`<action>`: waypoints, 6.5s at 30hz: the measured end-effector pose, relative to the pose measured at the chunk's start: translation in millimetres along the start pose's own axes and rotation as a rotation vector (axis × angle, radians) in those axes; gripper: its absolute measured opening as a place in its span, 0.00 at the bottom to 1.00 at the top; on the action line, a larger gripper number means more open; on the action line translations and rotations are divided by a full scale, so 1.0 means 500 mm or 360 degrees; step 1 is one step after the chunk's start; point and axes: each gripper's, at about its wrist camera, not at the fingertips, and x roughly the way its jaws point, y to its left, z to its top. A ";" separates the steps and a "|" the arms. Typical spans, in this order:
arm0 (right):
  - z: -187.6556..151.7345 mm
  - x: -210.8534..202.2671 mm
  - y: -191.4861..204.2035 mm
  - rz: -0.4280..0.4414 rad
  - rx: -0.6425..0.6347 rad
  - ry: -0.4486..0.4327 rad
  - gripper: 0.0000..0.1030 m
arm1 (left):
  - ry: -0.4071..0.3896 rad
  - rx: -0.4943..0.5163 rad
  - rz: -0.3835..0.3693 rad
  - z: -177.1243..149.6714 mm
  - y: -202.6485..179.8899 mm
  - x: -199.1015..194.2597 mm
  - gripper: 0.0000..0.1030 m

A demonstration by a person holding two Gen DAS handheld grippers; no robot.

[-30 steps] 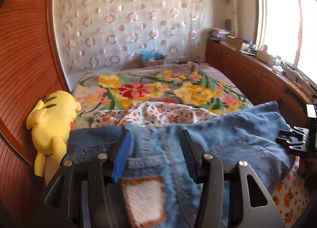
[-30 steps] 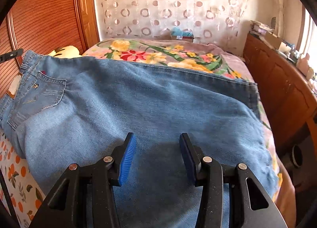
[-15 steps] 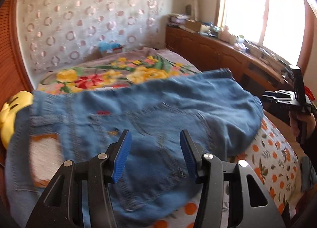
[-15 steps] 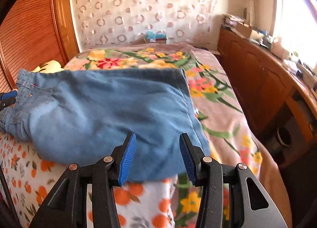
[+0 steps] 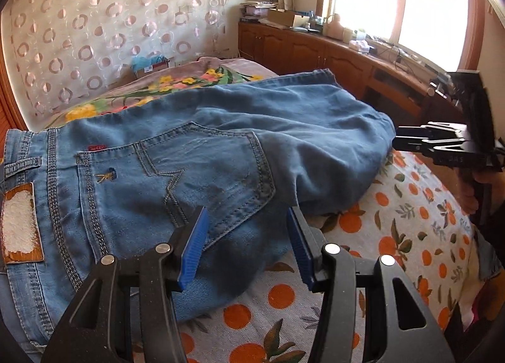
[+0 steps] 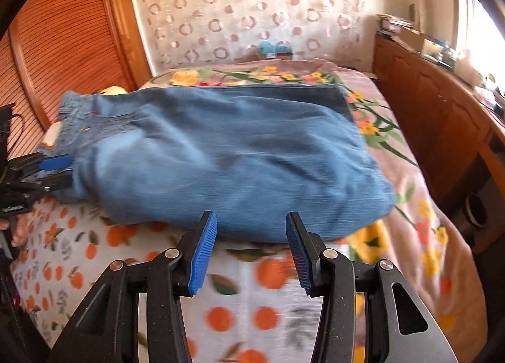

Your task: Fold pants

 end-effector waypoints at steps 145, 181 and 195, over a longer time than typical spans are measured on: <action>0.018 -0.093 0.185 0.0526 -0.0278 0.0003 0.07 | -0.0364 -0.0446 0.0502 -0.173 0.259 -0.308 0.08; 0.000 -0.015 0.083 0.0155 -0.0132 0.0073 0.27 | -0.0227 -0.0221 0.0345 -0.019 0.177 -0.167 0.48; -0.030 -0.012 -0.008 0.0119 0.0062 0.0099 0.28 | -0.0111 -0.0108 0.0159 0.063 0.101 -0.009 0.49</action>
